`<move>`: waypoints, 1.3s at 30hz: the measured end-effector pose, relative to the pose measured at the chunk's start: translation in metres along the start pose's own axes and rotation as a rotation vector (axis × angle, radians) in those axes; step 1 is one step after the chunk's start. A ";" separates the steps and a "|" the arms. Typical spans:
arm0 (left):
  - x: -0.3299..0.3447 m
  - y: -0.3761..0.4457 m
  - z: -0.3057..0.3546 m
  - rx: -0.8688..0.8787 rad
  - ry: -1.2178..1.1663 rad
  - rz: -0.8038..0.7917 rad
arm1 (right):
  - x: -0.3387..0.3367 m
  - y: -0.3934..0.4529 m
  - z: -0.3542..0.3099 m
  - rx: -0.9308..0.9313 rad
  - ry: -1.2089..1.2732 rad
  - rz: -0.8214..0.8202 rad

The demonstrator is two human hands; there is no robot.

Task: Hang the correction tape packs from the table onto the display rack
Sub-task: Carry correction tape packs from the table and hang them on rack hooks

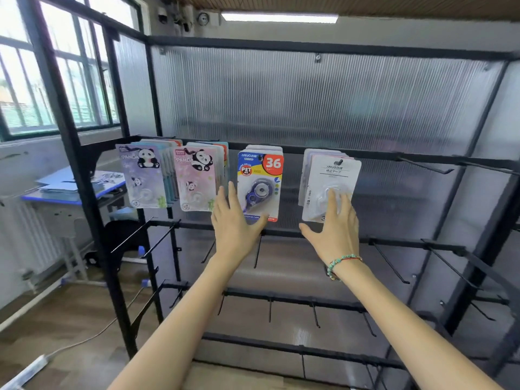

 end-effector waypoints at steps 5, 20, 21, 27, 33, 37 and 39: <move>-0.026 -0.039 -0.029 -0.049 0.109 -0.070 | 0.021 -0.018 -0.029 -0.211 0.104 -0.232; -0.275 -0.227 -0.185 -0.566 0.436 0.068 | 0.114 -0.157 -0.292 -0.726 0.215 -0.536; -0.297 -0.244 -0.196 -0.602 0.459 0.080 | 0.119 -0.174 -0.316 -0.755 0.227 -0.555; -0.431 -0.348 -0.254 -0.813 0.543 0.195 | 0.139 -0.283 -0.462 -0.950 0.327 -0.650; -0.535 -0.447 -0.286 -1.006 0.547 0.312 | 0.156 -0.386 -0.582 -1.134 0.348 -0.732; -0.591 -0.501 -0.307 -1.108 0.570 0.418 | 0.166 -0.446 -0.650 -1.259 0.341 -0.789; -0.612 -0.519 -0.320 -1.158 0.576 0.454 | 0.171 -0.469 -0.678 -1.313 0.333 -0.814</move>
Point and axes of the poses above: each hand's wrist, its own y-axis towards the middle knuckle, its own x-axis out of the palm, z = x × y, the point moved 2 cm from there along y, towards the middle knuckle, and after that the axes turned 8 degrees about -z, right-handed, at the moved point
